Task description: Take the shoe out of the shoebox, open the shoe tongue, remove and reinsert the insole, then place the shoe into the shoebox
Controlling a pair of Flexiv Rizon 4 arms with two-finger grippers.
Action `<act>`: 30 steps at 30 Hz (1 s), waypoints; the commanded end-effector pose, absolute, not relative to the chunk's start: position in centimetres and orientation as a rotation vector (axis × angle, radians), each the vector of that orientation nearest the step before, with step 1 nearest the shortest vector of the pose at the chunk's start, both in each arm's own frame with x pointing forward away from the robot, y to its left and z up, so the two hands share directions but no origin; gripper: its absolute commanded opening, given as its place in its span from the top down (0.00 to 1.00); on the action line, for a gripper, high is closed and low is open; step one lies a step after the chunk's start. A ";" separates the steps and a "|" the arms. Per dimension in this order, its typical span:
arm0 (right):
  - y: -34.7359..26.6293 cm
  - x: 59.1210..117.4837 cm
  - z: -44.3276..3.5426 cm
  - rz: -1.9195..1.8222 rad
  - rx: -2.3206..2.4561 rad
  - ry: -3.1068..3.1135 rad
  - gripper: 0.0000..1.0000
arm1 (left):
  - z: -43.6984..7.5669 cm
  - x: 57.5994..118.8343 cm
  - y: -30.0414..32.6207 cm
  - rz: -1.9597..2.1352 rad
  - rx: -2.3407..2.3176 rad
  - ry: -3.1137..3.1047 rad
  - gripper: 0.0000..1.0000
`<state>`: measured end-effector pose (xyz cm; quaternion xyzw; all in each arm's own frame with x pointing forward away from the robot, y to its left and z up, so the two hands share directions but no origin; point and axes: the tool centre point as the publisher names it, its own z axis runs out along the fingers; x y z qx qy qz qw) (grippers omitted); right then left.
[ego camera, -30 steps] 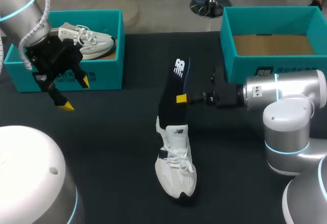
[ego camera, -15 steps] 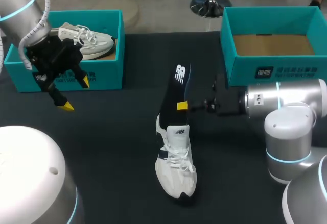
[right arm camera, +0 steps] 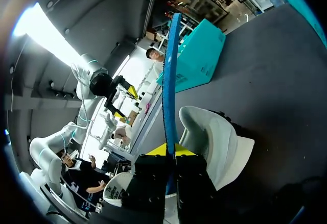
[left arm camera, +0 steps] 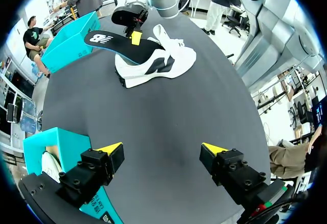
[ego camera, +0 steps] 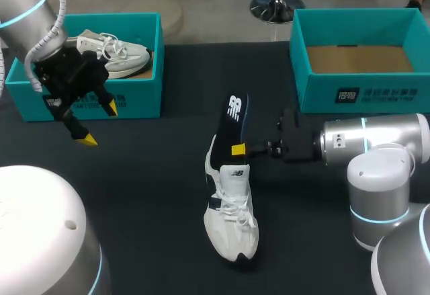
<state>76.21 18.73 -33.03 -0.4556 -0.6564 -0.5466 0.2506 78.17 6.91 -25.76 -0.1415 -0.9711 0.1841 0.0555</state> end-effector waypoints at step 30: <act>19.2 76.8 -33.0 -1.432 -1.218 -1.822 0.71 | -25.7 78.2 6.9 0.554 -0.430 -2.947 0.00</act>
